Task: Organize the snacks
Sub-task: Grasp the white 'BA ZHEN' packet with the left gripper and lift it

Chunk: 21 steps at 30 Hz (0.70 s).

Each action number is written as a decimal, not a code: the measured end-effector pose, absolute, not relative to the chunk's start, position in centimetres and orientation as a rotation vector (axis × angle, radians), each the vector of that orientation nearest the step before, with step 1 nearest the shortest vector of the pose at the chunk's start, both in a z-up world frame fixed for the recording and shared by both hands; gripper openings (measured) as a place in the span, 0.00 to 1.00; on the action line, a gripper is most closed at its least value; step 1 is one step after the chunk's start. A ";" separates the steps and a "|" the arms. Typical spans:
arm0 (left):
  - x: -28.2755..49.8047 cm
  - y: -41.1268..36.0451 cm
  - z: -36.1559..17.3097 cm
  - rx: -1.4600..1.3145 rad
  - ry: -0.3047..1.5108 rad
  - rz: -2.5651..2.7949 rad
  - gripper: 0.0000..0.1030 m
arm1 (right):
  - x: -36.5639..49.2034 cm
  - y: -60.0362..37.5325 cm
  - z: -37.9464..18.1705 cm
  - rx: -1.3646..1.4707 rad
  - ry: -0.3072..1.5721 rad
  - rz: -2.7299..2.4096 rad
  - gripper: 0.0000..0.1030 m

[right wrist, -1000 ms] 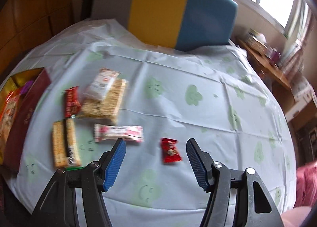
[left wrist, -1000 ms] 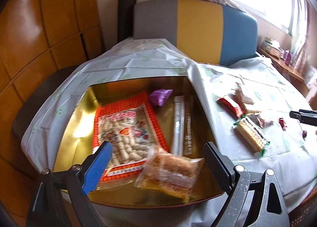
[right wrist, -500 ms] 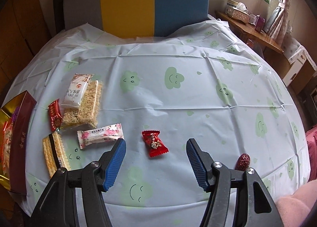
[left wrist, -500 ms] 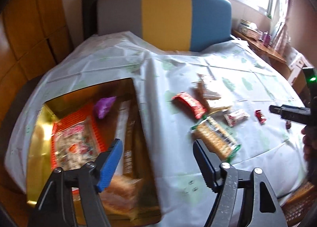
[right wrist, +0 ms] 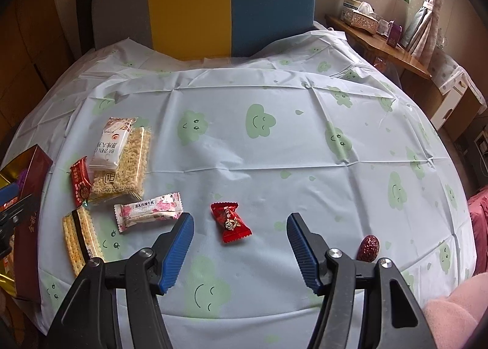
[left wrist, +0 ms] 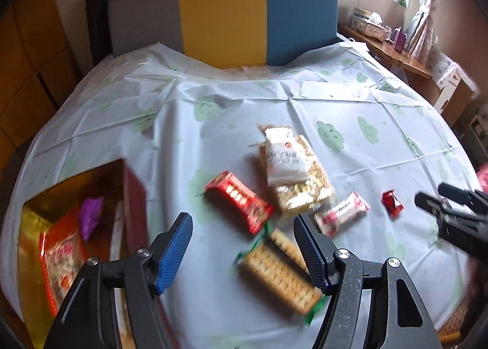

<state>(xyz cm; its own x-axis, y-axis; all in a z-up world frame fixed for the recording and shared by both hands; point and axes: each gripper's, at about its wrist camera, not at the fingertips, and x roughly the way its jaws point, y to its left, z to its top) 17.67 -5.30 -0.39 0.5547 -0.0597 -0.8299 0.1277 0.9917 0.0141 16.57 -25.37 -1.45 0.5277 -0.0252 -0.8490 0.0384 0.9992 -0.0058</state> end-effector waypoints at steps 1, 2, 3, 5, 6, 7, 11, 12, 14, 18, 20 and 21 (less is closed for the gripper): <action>18.3 -5.6 -0.6 0.081 0.978 -0.111 0.68 | 16.6 -25.4 -1.5 0.015 1.016 -0.034 0.63; 19.1 -6.1 -0.9 0.085 0.982 -0.114 0.68 | 16.6 -25.3 -1.5 0.015 1.017 -0.030 0.63; 19.6 -6.5 -1.1 0.087 0.989 -0.116 0.68 | 16.6 -25.3 -1.5 0.012 1.019 -0.029 0.63; 21.0 -7.2 -1.8 0.087 1.008 -0.121 0.68 | 16.7 -25.2 -1.5 0.007 1.022 -0.028 0.63; 21.6 -7.5 -2.1 0.085 1.014 -0.127 0.70 | 16.7 -25.3 -1.6 0.009 1.023 -0.027 0.63; 22.3 -7.9 -2.4 0.087 1.020 -0.129 0.71 | 16.7 -25.3 -1.6 0.012 1.024 -0.025 0.63; 24.3 -9.3 -3.6 0.106 1.037 -0.127 0.72 | 16.7 -25.4 -1.5 0.024 1.024 -0.017 0.63; 24.8 -9.6 -3.8 0.111 1.039 -0.123 0.72 | 16.7 -25.4 -1.5 0.025 1.025 -0.015 0.63; 25.7 -10.0 -4.2 0.124 1.041 -0.121 0.72 | 16.8 -25.3 -1.6 0.025 1.027 -0.012 0.63; 27.7 -10.5 -5.4 0.135 1.059 -0.100 0.72 | 17.0 -25.4 -1.7 0.030 1.035 -0.007 0.63; 28.3 -10.5 -6.0 0.117 1.068 -0.106 0.70 | 17.1 -25.4 -1.8 0.030 1.039 -0.007 0.63; 28.3 -10.4 -6.1 0.102 1.069 -0.115 0.59 | 17.1 -25.4 -1.8 0.030 1.039 -0.007 0.63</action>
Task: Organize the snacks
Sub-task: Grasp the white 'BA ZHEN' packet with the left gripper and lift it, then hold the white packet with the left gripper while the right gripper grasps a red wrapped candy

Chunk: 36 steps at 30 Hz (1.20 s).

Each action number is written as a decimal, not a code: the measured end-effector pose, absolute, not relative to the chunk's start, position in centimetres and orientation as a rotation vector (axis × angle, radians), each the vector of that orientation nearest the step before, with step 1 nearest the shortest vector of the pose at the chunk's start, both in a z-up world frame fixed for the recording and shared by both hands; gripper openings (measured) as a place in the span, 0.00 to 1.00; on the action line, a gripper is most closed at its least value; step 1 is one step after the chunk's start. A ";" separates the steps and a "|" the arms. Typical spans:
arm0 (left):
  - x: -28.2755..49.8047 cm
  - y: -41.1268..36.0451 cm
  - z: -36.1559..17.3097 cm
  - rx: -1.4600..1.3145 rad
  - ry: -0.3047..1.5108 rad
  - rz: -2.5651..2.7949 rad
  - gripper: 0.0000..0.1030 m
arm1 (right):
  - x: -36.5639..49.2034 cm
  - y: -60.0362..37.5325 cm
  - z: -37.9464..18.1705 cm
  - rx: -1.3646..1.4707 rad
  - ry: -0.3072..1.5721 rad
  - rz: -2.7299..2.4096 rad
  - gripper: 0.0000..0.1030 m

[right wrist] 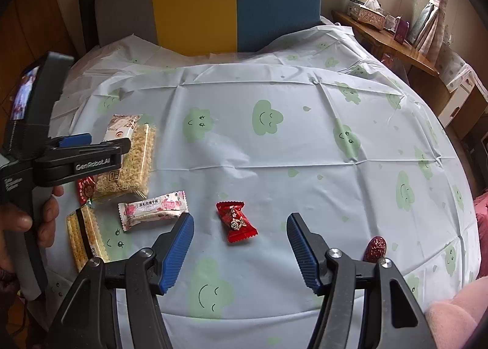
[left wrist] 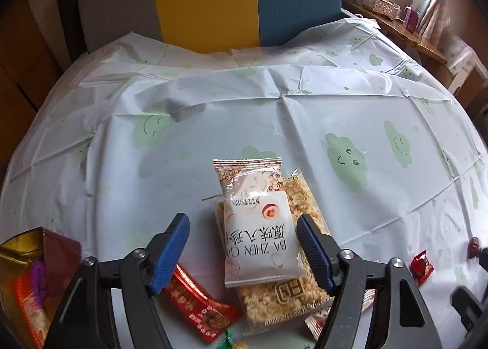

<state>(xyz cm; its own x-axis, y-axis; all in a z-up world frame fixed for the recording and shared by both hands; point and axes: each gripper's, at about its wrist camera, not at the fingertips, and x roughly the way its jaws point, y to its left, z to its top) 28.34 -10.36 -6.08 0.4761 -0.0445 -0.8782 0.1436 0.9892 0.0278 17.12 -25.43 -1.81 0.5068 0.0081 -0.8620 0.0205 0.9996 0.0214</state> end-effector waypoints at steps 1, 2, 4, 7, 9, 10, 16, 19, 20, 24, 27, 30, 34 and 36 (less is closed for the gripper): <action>28.3 -10.1 -6.0 0.061 1.063 -0.145 0.50 | 17.2 -25.4 -1.8 0.031 1.040 -0.007 0.63; 28.2 -10.0 -5.9 0.035 1.063 -0.162 0.43 | 17.2 -25.5 -1.8 0.032 1.041 -0.006 0.63; 27.9 -9.9 -5.7 0.050 1.050 -0.138 0.33 | 17.2 -25.5 -1.9 0.030 1.046 -0.007 0.63; 27.0 -9.4 -5.1 0.051 1.030 -0.158 0.32 | 17.3 -25.4 -2.1 0.026 1.055 -0.006 0.63; 25.7 -9.0 -4.2 0.061 1.003 -0.167 0.32 | 17.3 -25.4 -2.2 0.021 1.055 -0.007 0.63; 25.0 -9.0 -3.7 0.066 0.990 -0.173 0.32 | 17.3 -25.4 -2.2 0.019 1.058 -0.009 0.63; 18.7 -7.8 -1.8 0.080 0.934 -0.213 0.32 | 17.4 -25.3 -2.5 0.003 1.070 -0.015 0.63; 15.1 -7.0 -1.8 0.077 0.925 -0.233 0.32 | 17.3 -25.4 -2.6 0.002 1.074 -0.023 0.63; 14.1 -6.8 -1.9 0.080 0.927 -0.237 0.32 | 17.3 -25.4 -2.7 0.003 1.077 -0.024 0.63; 10.3 -6.2 -2.6 0.100 0.915 -0.246 0.32 | 17.3 -25.5 -2.8 0.001 1.081 -0.028 0.63; 7.9 -6.0 -3.6 0.134 0.922 -0.257 0.32 | 17.3 -25.9 -2.7 0.020 1.078 -0.040 0.63; 5.7 -5.8 -4.5 0.155 0.924 -0.271 0.32 | 17.1 -28.3 -1.3 0.126 1.012 -0.099 0.63; 4.5 -5.5 -5.9 0.172 0.943 -0.264 0.32 | 16.4 -33.3 0.0 0.349 0.928 -0.223 0.58; 4.5 -4.9 -6.7 0.151 0.975 -0.263 0.32 | 15.9 -35.4 0.1 0.449 0.901 -0.273 0.54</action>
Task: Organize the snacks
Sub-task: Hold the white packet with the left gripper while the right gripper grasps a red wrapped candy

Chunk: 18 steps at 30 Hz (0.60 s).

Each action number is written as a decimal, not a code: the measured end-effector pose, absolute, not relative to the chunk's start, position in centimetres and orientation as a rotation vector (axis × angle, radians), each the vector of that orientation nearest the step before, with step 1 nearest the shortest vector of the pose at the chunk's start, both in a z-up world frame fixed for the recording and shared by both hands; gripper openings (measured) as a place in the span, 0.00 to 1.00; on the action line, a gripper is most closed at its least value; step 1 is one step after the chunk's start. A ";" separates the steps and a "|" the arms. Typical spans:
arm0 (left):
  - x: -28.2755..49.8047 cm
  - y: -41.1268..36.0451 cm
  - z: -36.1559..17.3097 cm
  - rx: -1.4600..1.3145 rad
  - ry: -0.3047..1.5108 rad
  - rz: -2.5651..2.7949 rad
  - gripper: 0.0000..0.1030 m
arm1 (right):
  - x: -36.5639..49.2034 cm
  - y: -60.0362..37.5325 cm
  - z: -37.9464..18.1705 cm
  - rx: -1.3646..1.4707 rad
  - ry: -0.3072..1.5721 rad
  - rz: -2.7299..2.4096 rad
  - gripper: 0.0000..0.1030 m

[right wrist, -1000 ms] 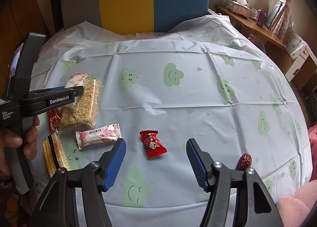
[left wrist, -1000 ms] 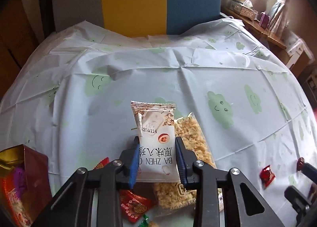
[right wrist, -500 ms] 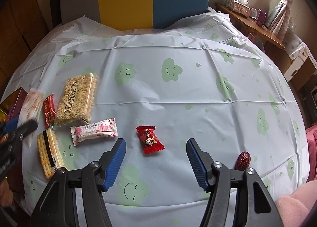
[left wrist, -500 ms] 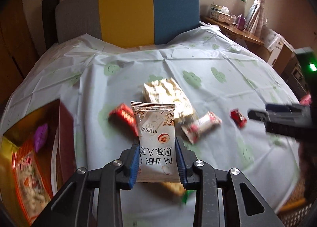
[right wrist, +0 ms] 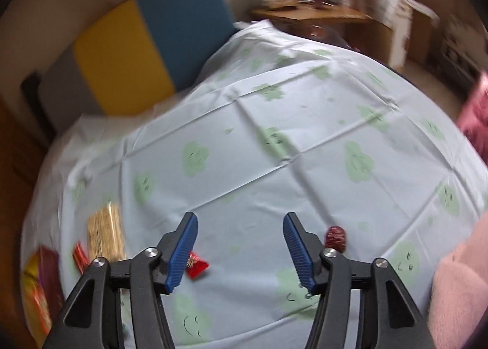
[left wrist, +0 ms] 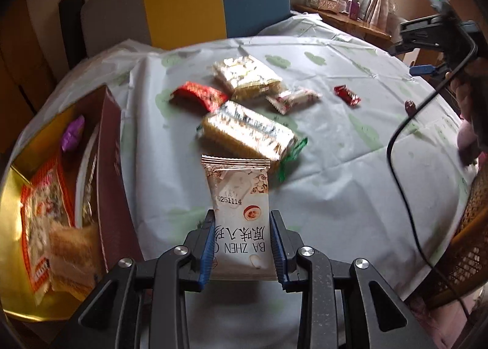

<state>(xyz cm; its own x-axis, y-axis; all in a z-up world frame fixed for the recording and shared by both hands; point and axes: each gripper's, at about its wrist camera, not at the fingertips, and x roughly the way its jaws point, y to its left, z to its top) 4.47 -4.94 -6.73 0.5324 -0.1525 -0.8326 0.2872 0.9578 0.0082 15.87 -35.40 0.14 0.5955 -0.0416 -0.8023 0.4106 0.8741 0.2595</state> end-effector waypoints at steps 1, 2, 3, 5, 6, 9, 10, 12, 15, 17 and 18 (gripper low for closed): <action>4.6 -4.6 -7.2 0.139 0.991 -0.258 0.32 | 15.7 -36.2 0.0 0.490 0.901 -0.290 0.53; 4.6 -4.5 -7.5 0.134 1.003 -0.257 0.32 | 15.6 -36.8 -0.3 0.528 0.910 -0.291 0.52; 4.5 -4.3 -7.5 0.118 0.992 -0.263 0.32 | 15.7 -37.0 -0.8 0.563 0.928 -0.279 0.48; 4.3 -4.3 -7.6 0.121 0.985 -0.263 0.32 | 16.2 -36.7 -1.5 0.575 0.968 -0.248 0.46; 4.2 -4.3 -7.6 0.123 0.981 -0.264 0.33 | 16.5 -36.1 -1.7 0.552 0.984 -0.239 0.46; 4.0 -4.3 -7.7 0.123 0.969 -0.264 0.34 | 17.2 -34.0 -1.9 0.453 1.024 -0.188 0.46; 4.0 -4.3 -7.7 0.122 0.966 -0.265 0.34 | 17.4 -33.3 -2.1 0.432 1.033 -0.173 0.46; 3.9 -4.0 -7.8 0.110 0.964 -0.266 0.34 | 17.9 -31.9 -2.4 0.386 1.063 -0.117 0.45; 3.9 -3.9 -7.8 0.098 0.963 -0.269 0.34 | 18.4 -29.9 -2.8 0.288 1.087 -0.078 0.42; 3.8 -3.7 -7.8 0.094 0.959 -0.271 0.34 | 18.6 -29.1 -3.0 0.237 1.093 -0.063 0.41; 3.8 -3.7 -7.8 0.093 0.957 -0.271 0.34 | 18.8 -28.8 -3.2 0.218 1.099 -0.055 0.41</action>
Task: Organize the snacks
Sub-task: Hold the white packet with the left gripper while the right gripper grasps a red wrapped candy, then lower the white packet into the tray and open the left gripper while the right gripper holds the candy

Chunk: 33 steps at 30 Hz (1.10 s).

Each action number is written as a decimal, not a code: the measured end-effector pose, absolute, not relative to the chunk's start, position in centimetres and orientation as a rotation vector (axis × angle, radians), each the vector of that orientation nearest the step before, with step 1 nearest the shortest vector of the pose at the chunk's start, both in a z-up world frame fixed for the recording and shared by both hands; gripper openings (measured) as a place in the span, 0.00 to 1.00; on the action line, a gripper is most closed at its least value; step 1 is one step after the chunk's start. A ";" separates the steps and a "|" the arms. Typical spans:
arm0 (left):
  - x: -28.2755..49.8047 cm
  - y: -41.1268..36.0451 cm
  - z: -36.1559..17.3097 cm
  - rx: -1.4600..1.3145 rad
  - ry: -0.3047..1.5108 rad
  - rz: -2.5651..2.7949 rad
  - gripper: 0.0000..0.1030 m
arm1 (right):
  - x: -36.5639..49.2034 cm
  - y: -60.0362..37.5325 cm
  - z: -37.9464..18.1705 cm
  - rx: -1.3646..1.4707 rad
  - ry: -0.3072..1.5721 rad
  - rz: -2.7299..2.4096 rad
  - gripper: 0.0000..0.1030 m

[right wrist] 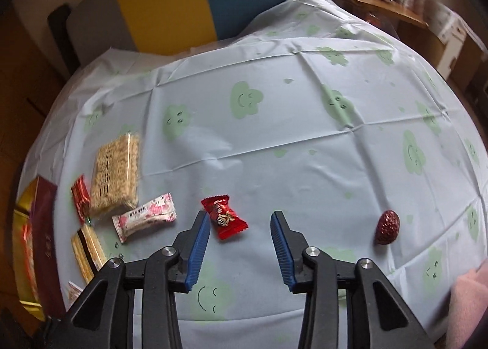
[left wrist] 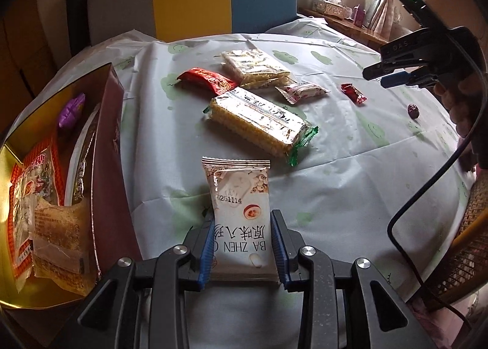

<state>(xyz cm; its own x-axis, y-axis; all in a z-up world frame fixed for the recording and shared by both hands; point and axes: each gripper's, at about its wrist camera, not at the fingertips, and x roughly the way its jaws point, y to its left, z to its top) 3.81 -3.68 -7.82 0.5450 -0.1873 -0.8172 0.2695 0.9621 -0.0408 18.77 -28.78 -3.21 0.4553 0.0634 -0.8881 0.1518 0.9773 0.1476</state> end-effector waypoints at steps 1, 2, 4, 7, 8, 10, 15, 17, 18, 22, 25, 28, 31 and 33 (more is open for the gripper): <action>3.8 -3.7 -7.8 0.094 0.955 -0.271 0.34 | 19.0 -28.4 -3.4 0.199 1.106 -0.046 0.41; 3.8 -3.7 -7.9 0.095 0.952 -0.270 0.34 | 19.2 -28.0 -3.6 0.175 1.109 -0.035 0.41; 3.7 -3.7 -7.9 0.096 0.948 -0.268 0.34 | 19.8 -27.1 -3.7 0.115 1.102 -0.021 0.41; 3.7 -3.6 -7.8 0.089 0.949 -0.271 0.34 | 20.8 -26.4 -4.2 0.076 1.106 -0.009 0.41; 3.7 -3.6 -7.8 0.086 0.950 -0.271 0.34 | 21.2 -26.2 -4.5 0.057 1.113 -0.009 0.41; 3.6 -3.5 -7.8 0.086 0.947 -0.271 0.34 | 21.7 -26.0 -5.1 0.020 1.130 -0.005 0.41; 3.5 -3.6 -7.8 0.087 0.945 -0.264 0.34 | 22.3 -25.7 -6.5 -0.014 1.186 0.006 0.41; 3.5 -3.7 -7.8 0.088 0.944 -0.262 0.34 | 22.3 -25.4 -7.0 -0.042 1.207 0.009 0.21; 3.5 -3.7 -7.8 0.087 0.945 -0.263 0.34 | 22.3 -25.3 -7.2 -0.056 1.219 0.007 0.19; 3.5 -3.7 -7.8 0.089 0.944 -0.262 0.34 | 22.0 -24.9 -7.5 -0.085 1.236 0.025 0.18; 3.5 -3.7 -7.8 0.092 0.944 -0.260 0.34 | 22.1 -25.9 -7.7 -0.013 1.252 0.029 0.18; 3.5 -3.8 -7.7 0.096 0.944 -0.260 0.33 | 22.1 -26.1 -7.9 -0.019 1.250 0.031 0.18; 3.6 -4.1 -7.5 0.115 0.946 -0.258 0.33 | 22.2 -26.5 -8.2 -0.020 1.247 0.033 0.19; 3.6 -4.0 -7.3 0.106 0.953 -0.261 0.32 | 22.3 -26.7 -8.2 -0.016 1.247 0.036 0.19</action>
